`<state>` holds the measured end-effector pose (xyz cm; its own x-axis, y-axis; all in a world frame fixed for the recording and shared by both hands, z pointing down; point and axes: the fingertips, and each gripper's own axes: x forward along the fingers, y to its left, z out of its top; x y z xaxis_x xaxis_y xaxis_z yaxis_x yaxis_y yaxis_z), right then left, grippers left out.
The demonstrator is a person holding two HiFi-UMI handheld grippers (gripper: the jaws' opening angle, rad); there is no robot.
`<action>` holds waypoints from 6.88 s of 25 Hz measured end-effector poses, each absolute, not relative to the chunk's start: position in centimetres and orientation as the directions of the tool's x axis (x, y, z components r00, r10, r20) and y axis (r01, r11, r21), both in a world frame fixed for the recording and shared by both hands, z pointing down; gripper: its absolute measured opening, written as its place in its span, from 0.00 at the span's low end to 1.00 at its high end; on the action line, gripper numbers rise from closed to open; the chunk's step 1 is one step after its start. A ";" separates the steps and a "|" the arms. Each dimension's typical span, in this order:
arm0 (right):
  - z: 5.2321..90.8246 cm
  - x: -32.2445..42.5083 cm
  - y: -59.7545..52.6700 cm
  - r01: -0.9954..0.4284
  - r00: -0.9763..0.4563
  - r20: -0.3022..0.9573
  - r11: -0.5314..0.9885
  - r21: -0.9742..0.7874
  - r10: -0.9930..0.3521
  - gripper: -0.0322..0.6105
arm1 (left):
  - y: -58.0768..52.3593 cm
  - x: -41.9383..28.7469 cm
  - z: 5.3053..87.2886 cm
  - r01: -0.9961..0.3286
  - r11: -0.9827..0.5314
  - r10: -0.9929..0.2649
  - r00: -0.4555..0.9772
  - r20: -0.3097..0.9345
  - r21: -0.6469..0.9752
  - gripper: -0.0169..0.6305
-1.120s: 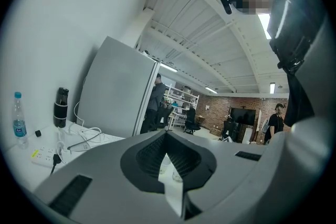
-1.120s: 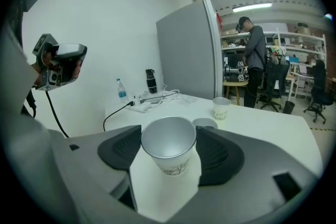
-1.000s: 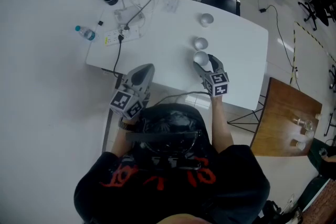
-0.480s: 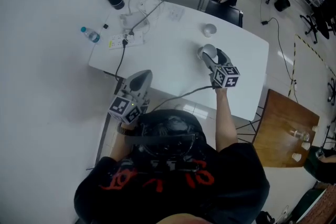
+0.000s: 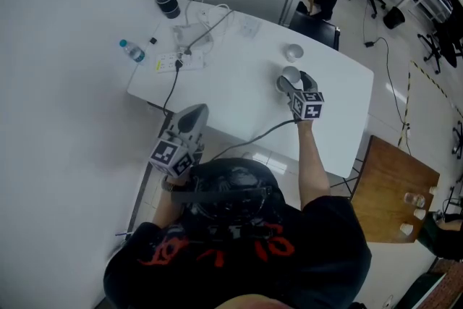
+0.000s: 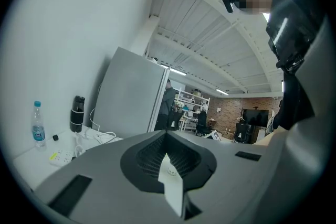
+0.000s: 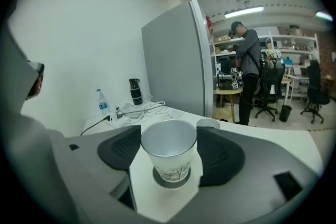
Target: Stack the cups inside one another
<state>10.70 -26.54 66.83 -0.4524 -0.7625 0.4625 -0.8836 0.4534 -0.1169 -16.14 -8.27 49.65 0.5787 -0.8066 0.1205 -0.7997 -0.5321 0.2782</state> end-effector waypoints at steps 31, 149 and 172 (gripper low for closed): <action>67.6 11.6 -18.5 -0.899 -0.392 0.543 0.433 -0.057 -0.742 0.06 | -9.3 -14.8 49.1 -0.748 -0.597 -0.762 0.642 0.088 0.288 0.01; 67.9 17.8 -36.3 -0.863 -0.481 0.478 0.495 -0.107 -0.735 0.55 | -21.0 -5.8 49.7 -0.686 -0.630 -0.698 0.706 0.123 0.364 0.01; 62.8 14.6 -24.9 -0.883 -0.467 0.402 0.436 -0.172 -0.787 0.55 | -18.3 -8.1 49.8 -0.595 -0.699 -0.628 0.776 0.058 0.398 0.01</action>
<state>14.61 -24.94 62.78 -0.4674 -0.7873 0.4022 -0.8831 0.4363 -0.1725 -8.06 -18.34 49.84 0.7760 -0.6280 0.0578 -0.5949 -0.6985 0.3977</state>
